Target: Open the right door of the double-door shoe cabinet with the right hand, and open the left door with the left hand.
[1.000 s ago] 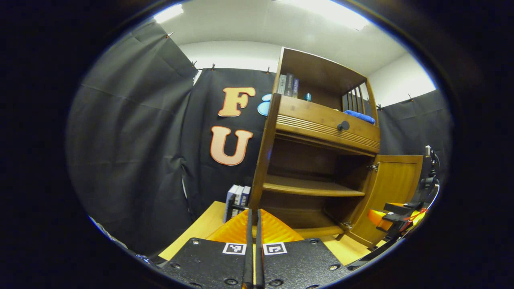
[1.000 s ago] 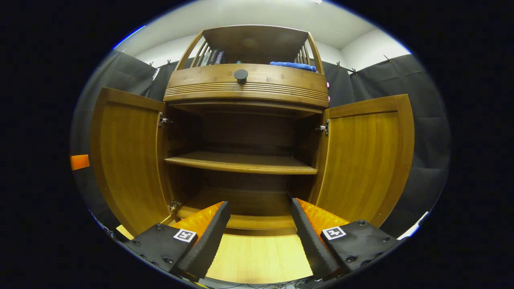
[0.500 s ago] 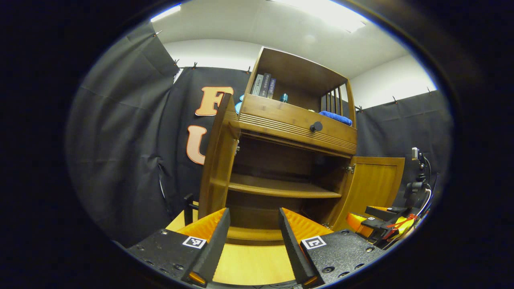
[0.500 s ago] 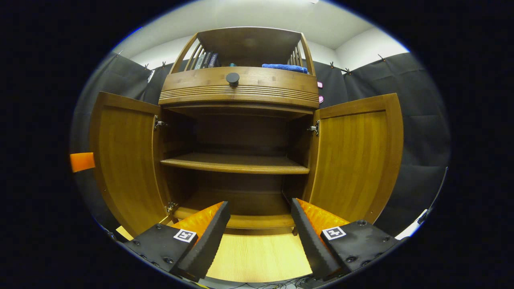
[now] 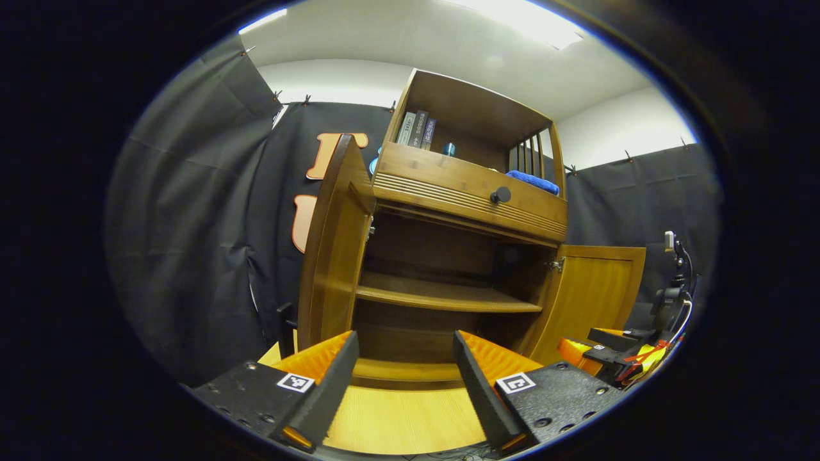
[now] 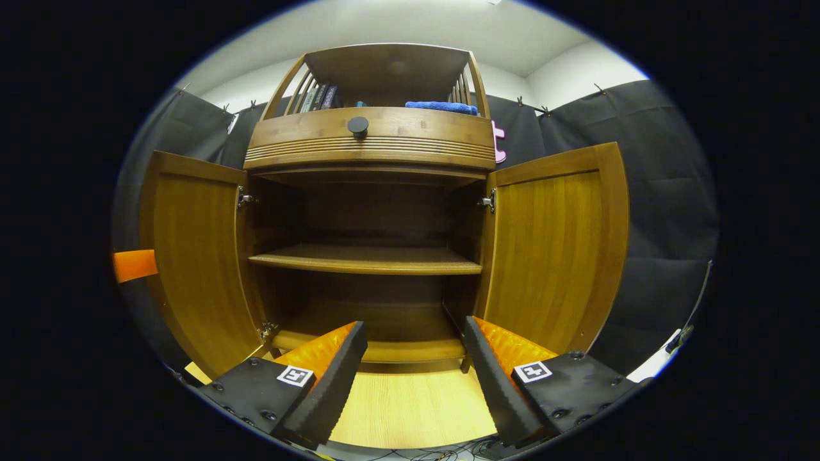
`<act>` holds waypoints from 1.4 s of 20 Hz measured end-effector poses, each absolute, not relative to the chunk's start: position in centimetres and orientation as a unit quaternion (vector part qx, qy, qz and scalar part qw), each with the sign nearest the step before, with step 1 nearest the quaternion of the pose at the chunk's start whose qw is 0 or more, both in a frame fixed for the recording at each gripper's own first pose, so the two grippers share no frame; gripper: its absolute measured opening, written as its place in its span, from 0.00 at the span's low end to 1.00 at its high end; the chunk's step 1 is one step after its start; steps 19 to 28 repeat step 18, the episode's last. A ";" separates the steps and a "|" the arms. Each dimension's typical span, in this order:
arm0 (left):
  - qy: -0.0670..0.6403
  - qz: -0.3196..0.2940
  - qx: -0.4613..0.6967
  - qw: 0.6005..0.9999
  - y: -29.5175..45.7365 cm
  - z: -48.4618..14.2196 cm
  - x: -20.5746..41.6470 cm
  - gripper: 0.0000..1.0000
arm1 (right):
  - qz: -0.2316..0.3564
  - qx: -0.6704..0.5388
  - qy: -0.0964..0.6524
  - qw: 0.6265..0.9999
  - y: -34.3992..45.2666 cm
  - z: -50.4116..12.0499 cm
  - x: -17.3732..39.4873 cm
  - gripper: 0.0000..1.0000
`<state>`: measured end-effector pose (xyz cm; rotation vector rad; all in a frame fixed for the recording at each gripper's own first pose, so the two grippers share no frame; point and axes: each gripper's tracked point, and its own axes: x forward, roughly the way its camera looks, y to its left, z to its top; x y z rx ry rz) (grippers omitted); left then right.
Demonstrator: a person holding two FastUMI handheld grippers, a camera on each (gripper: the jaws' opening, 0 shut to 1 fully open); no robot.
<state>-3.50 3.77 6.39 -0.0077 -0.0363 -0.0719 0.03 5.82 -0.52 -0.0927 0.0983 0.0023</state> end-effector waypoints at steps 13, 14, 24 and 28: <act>-0.013 -0.034 0.002 0.999 5.1 5.5 -3.7 0.88 | 0.006 -0.045 0.053 0.998 6.7 -0.9 0.4 0.98; -0.011 -0.033 0.002 0.999 5.2 5.4 -3.6 0.93 | 0.006 -0.045 0.054 0.998 6.8 -1.0 0.4 0.98; -0.006 -0.027 0.005 1.000 5.8 5.1 -3.5 0.88 | 0.011 -0.045 0.056 0.997 7.4 -1.2 0.7 1.00; -0.006 -0.027 0.005 1.000 5.8 5.1 -3.5 0.88 | 0.011 -0.045 0.056 0.997 7.4 -1.2 0.7 1.00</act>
